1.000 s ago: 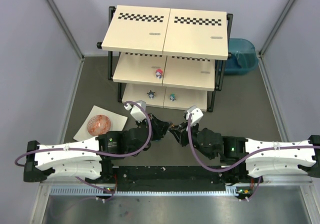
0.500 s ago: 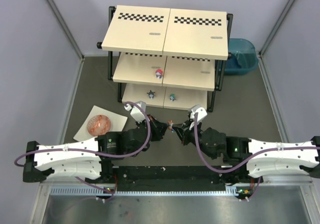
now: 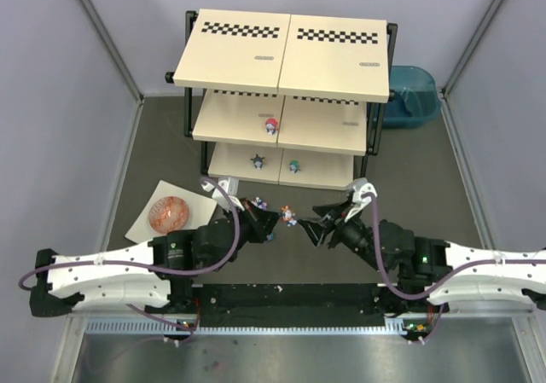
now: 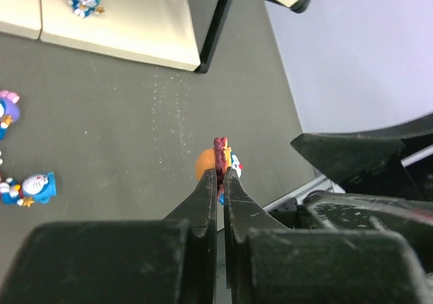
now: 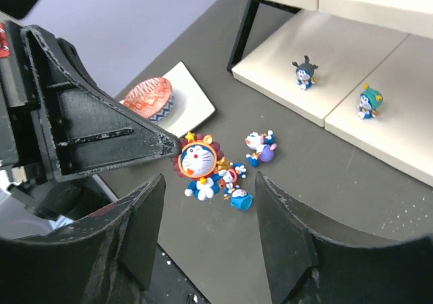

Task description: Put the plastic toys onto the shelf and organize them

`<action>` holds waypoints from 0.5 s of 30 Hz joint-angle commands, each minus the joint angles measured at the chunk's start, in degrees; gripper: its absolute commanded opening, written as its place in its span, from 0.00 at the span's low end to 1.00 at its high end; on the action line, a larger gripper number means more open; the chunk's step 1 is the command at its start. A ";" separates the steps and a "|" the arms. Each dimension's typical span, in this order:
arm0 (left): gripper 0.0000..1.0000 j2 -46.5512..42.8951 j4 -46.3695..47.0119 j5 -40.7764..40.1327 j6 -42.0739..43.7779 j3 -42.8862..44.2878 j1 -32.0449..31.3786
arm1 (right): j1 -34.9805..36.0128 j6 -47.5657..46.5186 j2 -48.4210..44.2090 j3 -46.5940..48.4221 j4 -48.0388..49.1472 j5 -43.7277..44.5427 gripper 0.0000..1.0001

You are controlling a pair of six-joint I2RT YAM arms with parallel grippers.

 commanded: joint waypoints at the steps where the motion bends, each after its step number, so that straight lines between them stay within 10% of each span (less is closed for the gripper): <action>1: 0.00 -7.88 12.75 3.76 8.90 -5.61 -0.18 | -1.31 -1.32 -5.64 0.24 -1.39 -6.61 0.60; 15: 0.00 -21.53 29.92 27.32 27.73 -13.36 -0.09 | -18.36 -0.35 -3.56 5.51 -6.41 -52.34 0.80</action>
